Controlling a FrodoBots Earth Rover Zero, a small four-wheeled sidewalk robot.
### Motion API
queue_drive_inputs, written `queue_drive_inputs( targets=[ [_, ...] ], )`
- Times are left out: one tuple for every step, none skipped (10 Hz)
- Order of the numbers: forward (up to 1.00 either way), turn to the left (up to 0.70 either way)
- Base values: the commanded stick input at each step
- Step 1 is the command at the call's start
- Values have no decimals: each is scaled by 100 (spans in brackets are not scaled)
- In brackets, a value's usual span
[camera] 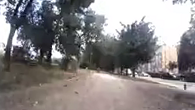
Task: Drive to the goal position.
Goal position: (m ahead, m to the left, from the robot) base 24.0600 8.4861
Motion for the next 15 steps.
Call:
queue_drive_inputs(
  targets=[
    [100,0],
    [100,0],
    [100,0],
    [100,0],
    [100,0],
    [100,0],
    [100,0],
    [100,0],
    [100,0],
    [100,0],
    [100,0],
    [100,0],
    [100,0],
    [100,0],
    [100,0]
  ],
)
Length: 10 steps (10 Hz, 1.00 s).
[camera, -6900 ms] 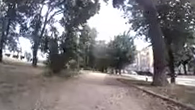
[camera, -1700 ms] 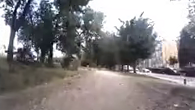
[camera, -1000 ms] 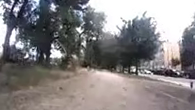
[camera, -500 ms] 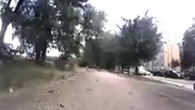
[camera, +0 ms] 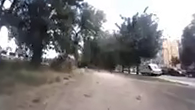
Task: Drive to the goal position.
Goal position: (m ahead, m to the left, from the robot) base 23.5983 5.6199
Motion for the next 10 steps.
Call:
queue_drive_inputs(
  targets=[
    [100,0],
    [100,0],
    [100,0],
    [100,0],
    [100,0],
    [100,0],
    [100,0],
    [100,0],
    [100,0],
    [100,0]
  ],
)
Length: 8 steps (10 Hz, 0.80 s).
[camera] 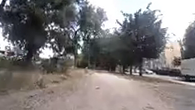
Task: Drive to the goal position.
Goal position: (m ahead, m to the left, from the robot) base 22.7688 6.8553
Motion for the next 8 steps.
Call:
queue_drive_inputs(
  targets=[
    [100,0],
    [100,0],
    [100,0],
    [100,0],
    [100,0],
    [100,0],
    [100,-2],
    [100,-22]
  ],
)
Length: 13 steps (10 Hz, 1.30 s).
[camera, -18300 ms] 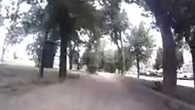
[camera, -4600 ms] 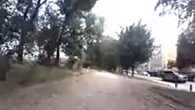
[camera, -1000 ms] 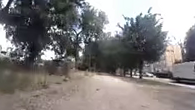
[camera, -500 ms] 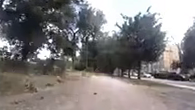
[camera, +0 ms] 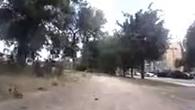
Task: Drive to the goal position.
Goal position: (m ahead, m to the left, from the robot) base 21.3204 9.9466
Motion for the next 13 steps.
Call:
queue_drive_inputs(
  targets=[
    [100,-38],
    [100,-5],
    [100,0],
    [100,0],
    [100,0],
    [100,0],
    [100,0],
    [100,0],
    [100,0],
    [100,0],
    [100,0],
    [100,0],
    [100,0]
  ],
)
